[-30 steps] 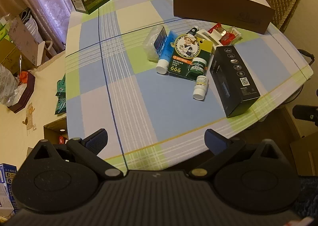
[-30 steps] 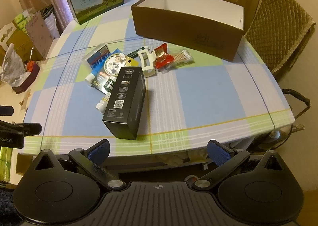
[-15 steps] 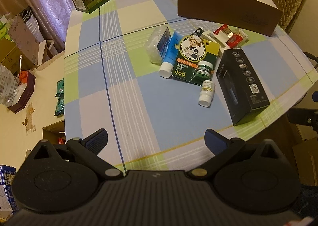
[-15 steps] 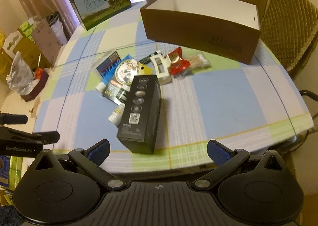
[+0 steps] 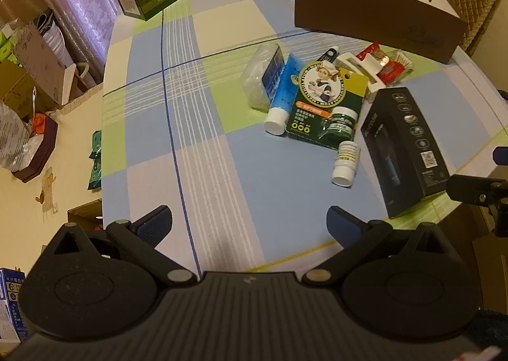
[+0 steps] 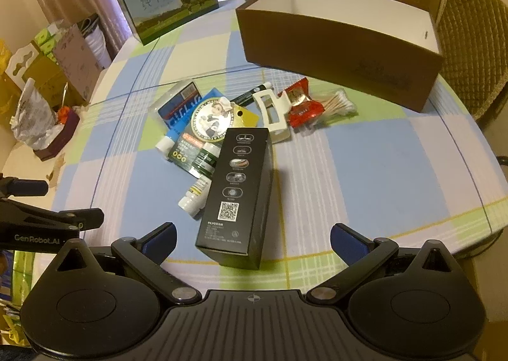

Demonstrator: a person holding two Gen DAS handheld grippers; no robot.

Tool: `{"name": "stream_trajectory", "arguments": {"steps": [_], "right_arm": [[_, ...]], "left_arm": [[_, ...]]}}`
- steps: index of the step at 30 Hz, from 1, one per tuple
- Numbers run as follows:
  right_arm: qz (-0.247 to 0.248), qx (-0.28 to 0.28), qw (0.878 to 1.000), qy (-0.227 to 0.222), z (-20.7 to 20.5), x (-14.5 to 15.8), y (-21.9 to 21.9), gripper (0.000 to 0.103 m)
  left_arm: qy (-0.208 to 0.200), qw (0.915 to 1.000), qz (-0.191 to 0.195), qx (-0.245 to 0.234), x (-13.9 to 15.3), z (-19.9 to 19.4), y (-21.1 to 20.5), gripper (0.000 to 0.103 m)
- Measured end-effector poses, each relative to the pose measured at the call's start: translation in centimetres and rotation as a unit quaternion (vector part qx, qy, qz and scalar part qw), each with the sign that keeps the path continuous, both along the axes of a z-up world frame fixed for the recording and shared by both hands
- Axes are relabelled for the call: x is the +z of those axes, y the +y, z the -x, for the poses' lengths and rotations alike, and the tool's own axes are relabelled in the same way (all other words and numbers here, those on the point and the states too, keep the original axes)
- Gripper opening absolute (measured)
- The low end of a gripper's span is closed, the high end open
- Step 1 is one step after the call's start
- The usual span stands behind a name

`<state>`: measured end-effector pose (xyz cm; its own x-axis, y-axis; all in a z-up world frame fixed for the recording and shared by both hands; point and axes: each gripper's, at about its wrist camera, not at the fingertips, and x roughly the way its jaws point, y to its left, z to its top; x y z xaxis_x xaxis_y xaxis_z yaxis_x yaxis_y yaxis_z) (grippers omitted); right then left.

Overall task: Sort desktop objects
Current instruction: 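Reach the right gripper to the black FLYCO box and close on it, then grasp the white pill bottle with the left gripper while the right lifts the black box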

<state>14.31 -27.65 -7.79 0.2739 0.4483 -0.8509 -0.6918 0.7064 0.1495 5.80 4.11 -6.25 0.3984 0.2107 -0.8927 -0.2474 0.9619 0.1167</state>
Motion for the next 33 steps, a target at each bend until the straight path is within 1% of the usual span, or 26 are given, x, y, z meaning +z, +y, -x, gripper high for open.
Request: {"name": "stream_trajectory", "arguments": {"steps": [1,3,4,5,6,8,9,11,12,14,18,20,26,33], "right_arm": [[0.001,0.001,1.000,-0.001,-0.1,-0.2,0.2,0.101],[0.004,0.003,1.000,0.000,-0.2,-0.6,0.7,0.094],[0.006,0.006,1.000,0.002,-0.3,-0.9,1.0,0.087],[0.009,0.009,1.000,0.005,-0.4,-1.2,1.3,0.083],[0.012,0.011,1.000,0.009,-0.5,-1.6,1.6,0.081],[0.015,0.016,1.000,0.010,-0.6,-2.1,2.2,0.072],[0.017,0.018,1.000,0.009,-0.6,-2.3,2.4,0.070],[0.023,0.023,0.999,0.007,-0.8,-2.8,3.0,0.061],[0.026,0.027,0.999,0.008,-0.9,-3.1,3.3,0.058],[0.032,0.031,0.999,0.012,-1.1,-3.6,3.7,0.048],[0.043,0.031,0.999,0.006,-1.5,-4.0,4.0,0.045],[0.052,0.028,0.998,-0.002,-1.7,-4.1,4.0,0.041],[0.057,0.022,0.998,-0.007,-2.8,-4.1,3.2,0.041],[0.067,-0.015,0.997,-0.017,-5.5,-4.0,0.4,0.041]], "left_arm": [[0.001,1.0000,0.000,0.000,-0.2,-0.1,0.1,0.102],[0.003,1.0000,0.002,-0.001,-0.5,-0.4,0.3,0.102],[0.004,1.0000,0.003,-0.001,-0.6,-0.6,0.4,0.102],[0.005,1.0000,0.004,-0.001,-0.7,-0.8,0.4,0.102],[0.006,1.0000,0.004,-0.002,-0.9,-1.0,0.5,0.102],[0.007,1.0000,0.004,-0.004,-1.1,-1.4,0.6,0.102],[0.008,1.0000,0.003,-0.005,-1.1,-1.6,0.6,0.102],[0.009,0.9999,0.003,-0.006,-1.3,-2.0,0.7,0.102],[0.010,0.9999,0.002,-0.007,-1.4,-2.2,0.8,0.102],[0.013,0.9999,0.003,-0.007,-1.6,-2.4,0.9,0.102],[0.017,0.9998,0.002,-0.009,-1.8,-2.9,1.1,0.102],[0.017,0.9998,0.001,-0.010,-1.8,-3.1,1.2,0.102],[0.019,0.9997,0.007,-0.015,-2.2,-4.2,1.1,0.102],[0.021,0.9990,0.023,-0.033,-3.0,-5.4,0.0,0.102]]}}
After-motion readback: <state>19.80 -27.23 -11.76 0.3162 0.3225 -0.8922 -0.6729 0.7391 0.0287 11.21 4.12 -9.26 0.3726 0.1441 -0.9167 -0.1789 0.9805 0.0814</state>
